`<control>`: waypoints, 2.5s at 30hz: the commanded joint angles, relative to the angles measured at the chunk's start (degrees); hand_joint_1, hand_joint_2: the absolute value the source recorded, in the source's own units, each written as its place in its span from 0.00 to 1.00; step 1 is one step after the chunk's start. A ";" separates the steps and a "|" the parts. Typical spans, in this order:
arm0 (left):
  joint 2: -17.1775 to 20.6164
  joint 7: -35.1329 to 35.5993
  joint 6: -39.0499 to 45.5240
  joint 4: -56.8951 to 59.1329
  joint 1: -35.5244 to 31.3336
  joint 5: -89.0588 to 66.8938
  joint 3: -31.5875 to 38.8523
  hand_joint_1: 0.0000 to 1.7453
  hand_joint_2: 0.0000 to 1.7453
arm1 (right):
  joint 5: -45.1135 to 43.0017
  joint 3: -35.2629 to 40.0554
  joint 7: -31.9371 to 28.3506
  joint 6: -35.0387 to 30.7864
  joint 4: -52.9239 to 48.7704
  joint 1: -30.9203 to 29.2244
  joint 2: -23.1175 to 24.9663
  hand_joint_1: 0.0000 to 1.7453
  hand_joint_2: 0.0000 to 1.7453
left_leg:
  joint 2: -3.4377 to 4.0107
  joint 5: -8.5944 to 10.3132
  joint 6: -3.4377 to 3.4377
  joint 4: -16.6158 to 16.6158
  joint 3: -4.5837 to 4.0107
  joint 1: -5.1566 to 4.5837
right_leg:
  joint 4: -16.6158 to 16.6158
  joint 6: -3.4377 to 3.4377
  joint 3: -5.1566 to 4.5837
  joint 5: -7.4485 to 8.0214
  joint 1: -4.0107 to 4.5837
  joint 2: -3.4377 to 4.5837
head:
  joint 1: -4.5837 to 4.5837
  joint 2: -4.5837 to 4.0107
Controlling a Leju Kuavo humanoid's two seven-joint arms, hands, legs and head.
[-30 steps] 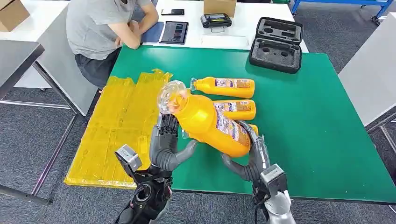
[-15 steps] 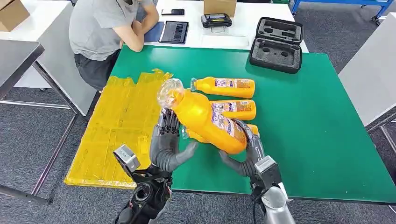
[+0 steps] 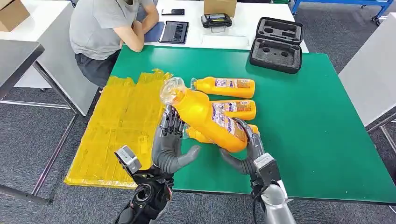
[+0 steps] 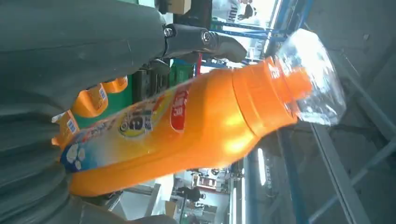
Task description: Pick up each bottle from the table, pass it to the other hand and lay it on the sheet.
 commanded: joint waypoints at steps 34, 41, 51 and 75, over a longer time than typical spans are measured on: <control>-1.07 0.24 1.95 15.10 -4.72 0.41 -0.75 0.00 1.00 | 2.11 9.46 -2.43 -1.03 5.28 -2.96 -0.11 1.00 1.00 | 0.07 -0.17 -0.09 -0.06 0.43 0.03 | -0.09 -0.10 0.42 -0.13 0.04 0.08 | 0.02 0.00; -0.83 0.24 1.65 13.70 -4.28 0.48 0.42 0.00 1.00 | 0.81 10.90 -2.43 -0.67 7.27 -3.80 -0.33 1.00 1.00 | 0.09 -0.09 -0.07 -0.06 0.28 0.02 | -0.07 -0.08 0.26 -0.06 0.02 0.09 | 0.00 0.00; -0.24 0.24 1.80 12.38 -3.49 0.09 1.11 0.00 1.00 | -0.10 10.28 -2.43 -1.82 6.27 -3.43 -0.76 1.00 1.00 | 0.02 -0.06 -0.05 -0.05 0.18 0.01 | -0.06 -0.06 0.17 -0.05 0.02 0.02 | 0.00 0.00; -0.28 0.24 3.90 11.95 -3.56 -0.42 -0.09 0.00 0.00 | -1.46 5.30 -2.30 -1.43 4.41 -5.31 -1.24 1.00 1.00 | -0.01 -0.08 -0.05 -0.02 0.19 -0.01 | -0.01 -0.06 0.19 -0.09 -0.01 -0.01 | 0.00 0.00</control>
